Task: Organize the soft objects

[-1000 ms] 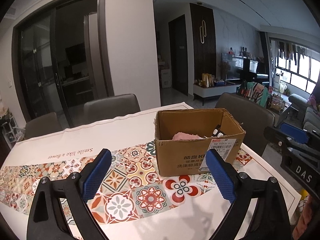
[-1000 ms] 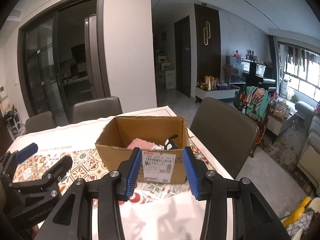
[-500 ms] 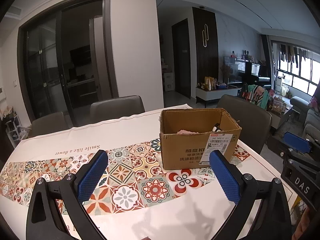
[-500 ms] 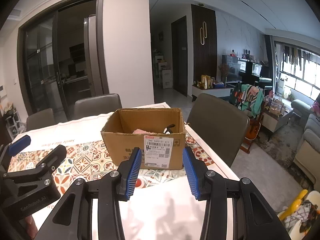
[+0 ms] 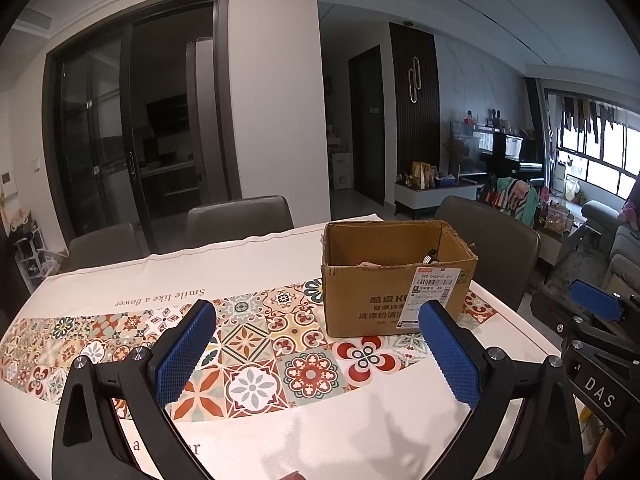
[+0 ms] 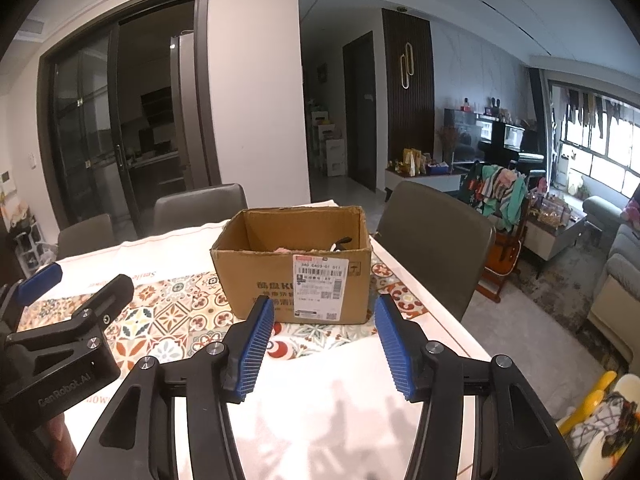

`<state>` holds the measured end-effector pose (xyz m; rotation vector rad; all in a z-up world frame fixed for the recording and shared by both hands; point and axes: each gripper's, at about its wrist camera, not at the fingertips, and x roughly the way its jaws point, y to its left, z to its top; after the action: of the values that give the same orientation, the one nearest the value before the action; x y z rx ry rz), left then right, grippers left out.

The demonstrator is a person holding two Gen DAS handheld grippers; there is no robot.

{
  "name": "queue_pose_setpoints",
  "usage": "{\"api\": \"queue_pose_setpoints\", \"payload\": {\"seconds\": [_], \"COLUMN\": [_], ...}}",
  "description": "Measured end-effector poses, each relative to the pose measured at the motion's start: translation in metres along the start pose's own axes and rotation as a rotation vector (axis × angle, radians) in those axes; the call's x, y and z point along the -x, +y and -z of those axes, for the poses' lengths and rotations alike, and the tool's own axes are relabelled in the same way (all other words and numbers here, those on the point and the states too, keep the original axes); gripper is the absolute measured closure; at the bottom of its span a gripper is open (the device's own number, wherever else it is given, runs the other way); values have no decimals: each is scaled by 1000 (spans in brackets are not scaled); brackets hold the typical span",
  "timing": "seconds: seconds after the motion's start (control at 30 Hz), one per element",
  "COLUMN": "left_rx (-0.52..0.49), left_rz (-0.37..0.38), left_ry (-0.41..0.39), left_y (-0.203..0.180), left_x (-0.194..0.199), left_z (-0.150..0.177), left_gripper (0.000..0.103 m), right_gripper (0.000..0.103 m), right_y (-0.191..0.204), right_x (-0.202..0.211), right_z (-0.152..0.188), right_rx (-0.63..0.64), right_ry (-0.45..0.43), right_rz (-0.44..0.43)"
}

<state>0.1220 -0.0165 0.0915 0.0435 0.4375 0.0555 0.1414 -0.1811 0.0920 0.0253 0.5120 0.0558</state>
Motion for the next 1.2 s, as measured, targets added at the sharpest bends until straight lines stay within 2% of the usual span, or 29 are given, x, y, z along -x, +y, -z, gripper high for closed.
{"api": "queue_pose_setpoints", "payload": {"seconds": [0.47,1.2], "left_rx": [-8,-16], "left_rz": [-15,-10], "left_ry": [-24,-8], "left_y": [-3,-6], "left_x": [8,2], "left_z": [3,7], "left_gripper": [0,0], "right_gripper": [49,49], "right_y": [-4,-10], "right_x": [6,2], "right_z": [2,4], "right_rx": [-9,-18], "right_ry": [-12,2], "right_rz": [-8,-9]}}
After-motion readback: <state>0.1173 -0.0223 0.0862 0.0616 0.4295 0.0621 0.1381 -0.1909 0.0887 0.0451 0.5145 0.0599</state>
